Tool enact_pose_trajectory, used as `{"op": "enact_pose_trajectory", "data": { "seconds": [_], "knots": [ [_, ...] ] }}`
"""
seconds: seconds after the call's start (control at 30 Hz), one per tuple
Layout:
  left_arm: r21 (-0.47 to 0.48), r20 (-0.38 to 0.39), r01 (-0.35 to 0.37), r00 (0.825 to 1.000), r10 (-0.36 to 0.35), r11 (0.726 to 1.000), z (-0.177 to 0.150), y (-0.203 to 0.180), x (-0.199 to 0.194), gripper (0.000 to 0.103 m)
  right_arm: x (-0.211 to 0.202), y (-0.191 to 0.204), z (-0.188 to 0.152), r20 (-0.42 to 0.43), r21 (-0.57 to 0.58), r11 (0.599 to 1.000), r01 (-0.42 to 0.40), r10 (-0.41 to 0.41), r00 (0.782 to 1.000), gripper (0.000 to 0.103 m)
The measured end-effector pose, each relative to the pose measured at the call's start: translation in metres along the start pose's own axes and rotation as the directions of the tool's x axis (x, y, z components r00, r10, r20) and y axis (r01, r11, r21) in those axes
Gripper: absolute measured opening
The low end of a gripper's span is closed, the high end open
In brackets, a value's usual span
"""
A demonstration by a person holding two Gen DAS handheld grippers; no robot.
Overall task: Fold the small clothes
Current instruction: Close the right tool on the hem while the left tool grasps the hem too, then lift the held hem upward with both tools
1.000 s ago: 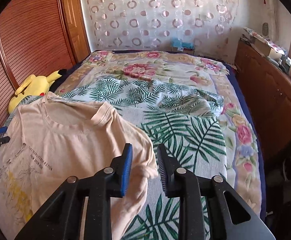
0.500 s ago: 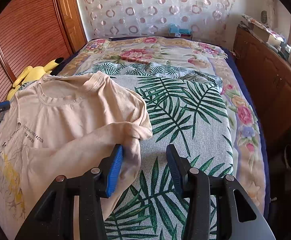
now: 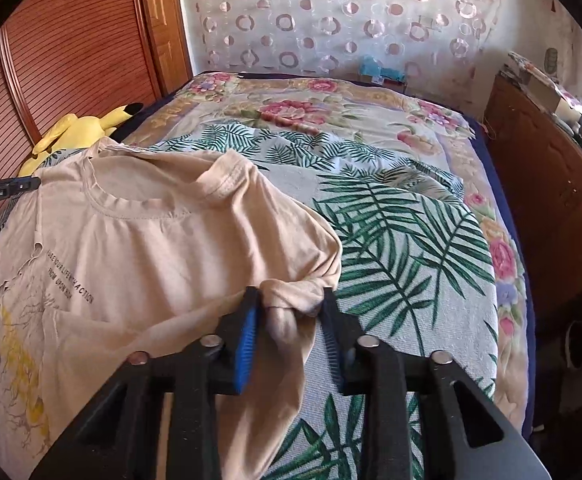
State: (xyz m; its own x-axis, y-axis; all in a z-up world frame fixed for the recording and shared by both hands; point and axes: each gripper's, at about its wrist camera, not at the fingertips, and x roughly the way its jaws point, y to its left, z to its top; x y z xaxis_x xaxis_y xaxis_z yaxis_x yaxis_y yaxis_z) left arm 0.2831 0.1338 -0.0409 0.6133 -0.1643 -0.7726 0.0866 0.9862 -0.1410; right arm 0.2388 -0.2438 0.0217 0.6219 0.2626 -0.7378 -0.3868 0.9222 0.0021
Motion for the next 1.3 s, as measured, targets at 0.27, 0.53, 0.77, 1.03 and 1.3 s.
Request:
{"op": "enact_pose_trajectory", "data": {
  "seconds": [0.27, 0.53, 0.77, 1.03, 1.3],
  "knots": [
    [0.045, 0.099, 0.065, 0.993, -0.069, 0.997, -0.006, -0.034, -0.055, 0.007, -0.036, 0.013, -0.005, 0.131, 0.003, 1.000, 0.010, -0.010, 0.991, 0.007],
    [0.067, 0.191, 0.107, 0.974, -0.118, 0.992, -0.039, -0.055, -0.126, 0.007, -0.103, 0.035, -0.042, 0.252, -0.003, 1.000, -0.020, 0.020, 0.967, 0.007],
    [0.059, 0.237, 0.112, 0.964, -0.123, 0.992, -0.096, -0.054, -0.182, 0.006, -0.153, 0.048, -0.099, 0.308, 0.003, 0.999, -0.045, 0.042, 0.950, 0.007],
    [0.004, 0.244, 0.141, 0.960, -0.138, 0.990, -0.155, -0.039, -0.208, 0.006, -0.192, 0.047, -0.165, 0.276, 0.031, 0.998, -0.054, 0.043, 0.960, 0.007],
    [-0.010, 0.306, 0.121, 0.945, -0.112, 0.993, -0.177, -0.039, -0.249, 0.006, -0.245, 0.052, -0.182, 0.289, 0.029, 0.999, -0.045, 0.035, 0.957, 0.007]
  ]
}}
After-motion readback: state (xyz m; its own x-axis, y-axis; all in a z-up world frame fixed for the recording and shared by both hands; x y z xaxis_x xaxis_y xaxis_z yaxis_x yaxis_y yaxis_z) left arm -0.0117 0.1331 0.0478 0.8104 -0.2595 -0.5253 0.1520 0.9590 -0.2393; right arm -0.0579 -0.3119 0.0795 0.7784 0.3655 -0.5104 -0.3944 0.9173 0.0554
